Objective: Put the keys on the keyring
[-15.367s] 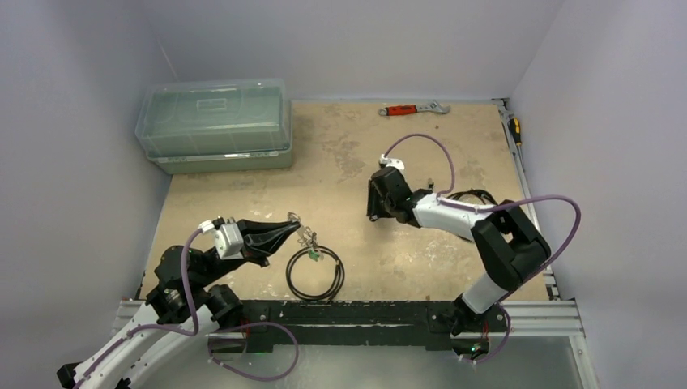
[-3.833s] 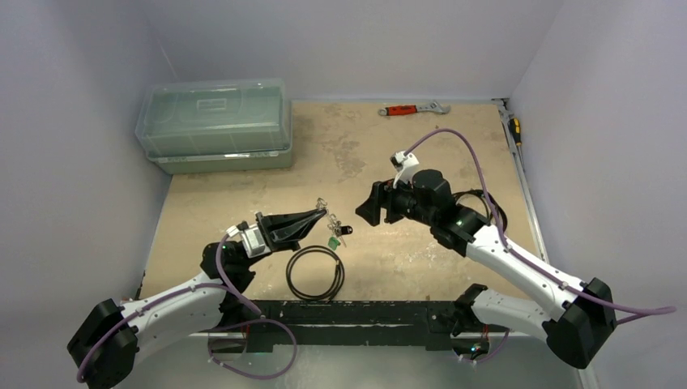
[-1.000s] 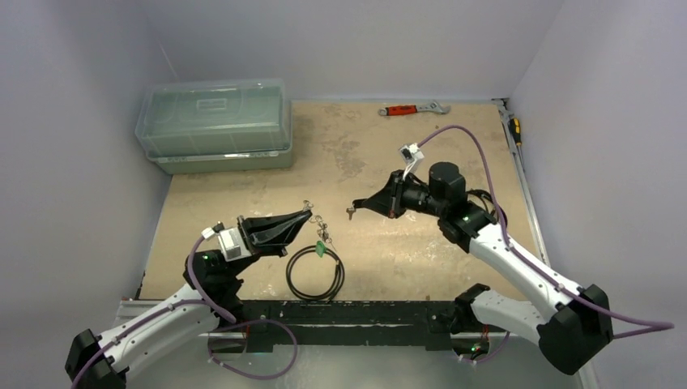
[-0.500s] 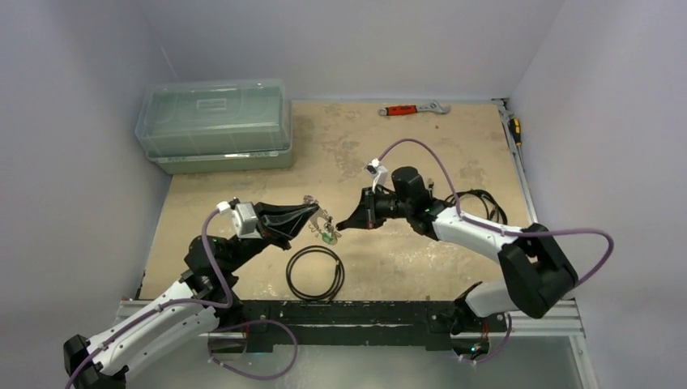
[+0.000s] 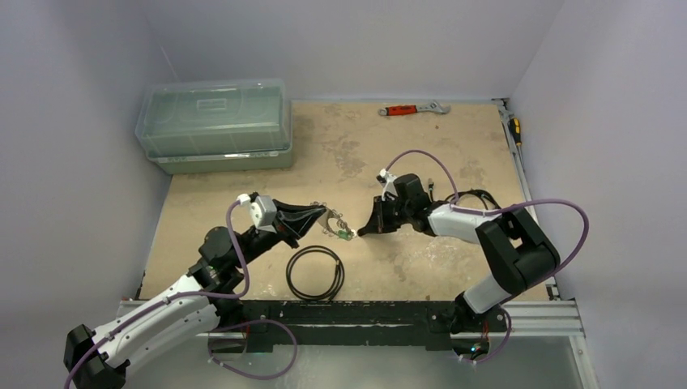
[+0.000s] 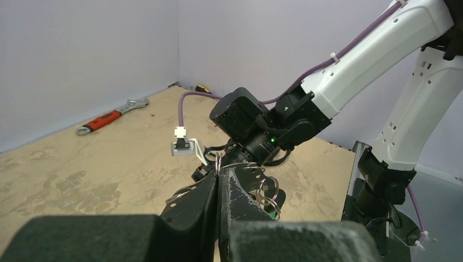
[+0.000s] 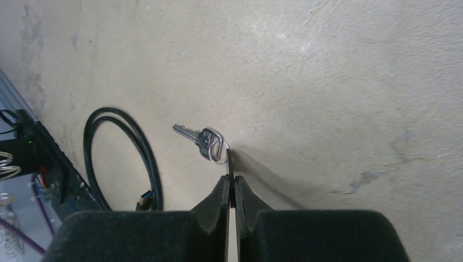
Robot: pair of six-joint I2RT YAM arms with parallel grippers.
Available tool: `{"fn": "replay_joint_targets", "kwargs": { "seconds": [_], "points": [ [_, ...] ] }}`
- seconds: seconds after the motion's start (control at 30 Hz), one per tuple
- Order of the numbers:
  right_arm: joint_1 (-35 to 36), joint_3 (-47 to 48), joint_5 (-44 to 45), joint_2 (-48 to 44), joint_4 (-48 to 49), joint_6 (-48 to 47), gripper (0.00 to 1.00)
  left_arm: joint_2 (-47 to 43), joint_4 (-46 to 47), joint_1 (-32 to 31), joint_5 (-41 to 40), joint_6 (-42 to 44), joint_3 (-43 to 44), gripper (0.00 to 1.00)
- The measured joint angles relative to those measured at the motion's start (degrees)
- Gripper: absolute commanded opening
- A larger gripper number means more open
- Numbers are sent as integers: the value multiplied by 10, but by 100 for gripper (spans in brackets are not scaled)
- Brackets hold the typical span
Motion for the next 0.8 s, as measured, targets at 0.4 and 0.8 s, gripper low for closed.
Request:
{"fn": "replay_joint_targets", "kwargs": {
  "seconds": [0.4, 0.8],
  "points": [
    [-7, 39, 116, -33, -99, -37, 60, -5, -1, -4, -6, 0, 0, 0],
    [78, -18, 184, -158, -77, 138, 60, -3, 1, -7, -19, 0, -4, 0]
  ]
}}
